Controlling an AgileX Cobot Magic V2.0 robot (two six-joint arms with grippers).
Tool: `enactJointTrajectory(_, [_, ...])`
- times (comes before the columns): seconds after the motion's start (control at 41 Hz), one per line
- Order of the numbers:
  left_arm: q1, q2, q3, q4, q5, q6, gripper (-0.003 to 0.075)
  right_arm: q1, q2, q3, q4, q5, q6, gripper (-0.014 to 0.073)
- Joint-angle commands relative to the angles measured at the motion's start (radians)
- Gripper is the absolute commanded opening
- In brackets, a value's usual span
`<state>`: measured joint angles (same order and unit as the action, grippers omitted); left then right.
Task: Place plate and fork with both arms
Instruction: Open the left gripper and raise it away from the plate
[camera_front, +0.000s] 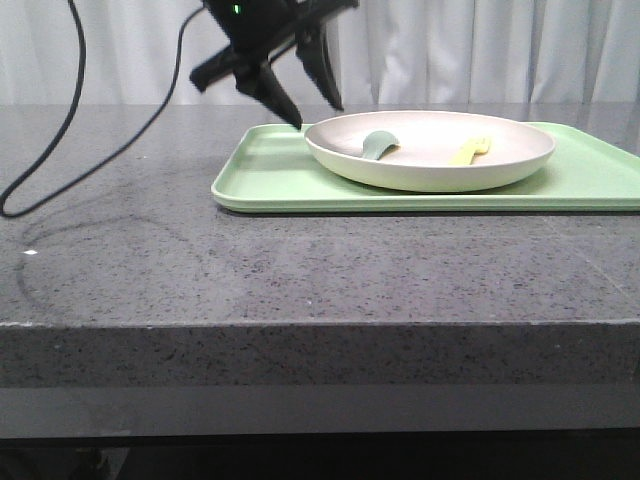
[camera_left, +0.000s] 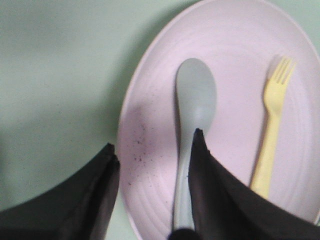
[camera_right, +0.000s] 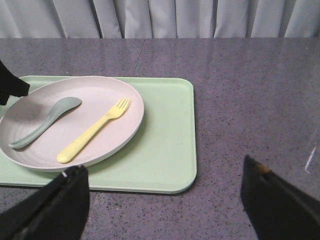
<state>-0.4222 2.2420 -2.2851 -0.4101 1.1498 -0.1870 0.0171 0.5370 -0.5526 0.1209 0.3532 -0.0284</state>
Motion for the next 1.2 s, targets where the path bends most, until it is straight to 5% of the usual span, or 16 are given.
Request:
enactJointTrajectory(0.0, [-0.008,-0.074,-0.11,0.017,0.044,0.014,0.0326,-0.002,0.009,-0.035,0.002,-0.078,-0.003,0.0634])
enactJointTrajectory(0.122, [-0.008,-0.074,-0.188,0.081,0.122,0.014,0.0248,-0.002,0.009,-0.035,0.002,-0.078,-0.003,0.0634])
enactJointTrajectory(0.317, [-0.008,-0.087,-0.208,0.096,0.122,0.014,-0.002,-0.002,0.009,-0.035,0.002,-0.077,-0.003,0.0634])
enactJointTrajectory(0.806, [-0.01,-0.27,-0.004,0.385,0.094,0.079,-0.0018,-0.002,0.009,-0.035,0.002,-0.078,-0.003,0.0634])
enactJointTrajectory(1.172, [0.056,-0.584,0.565,0.431,-0.218,0.053,-0.0018,-0.002,0.009,-0.035,0.002,-0.079,-0.003,0.0634])
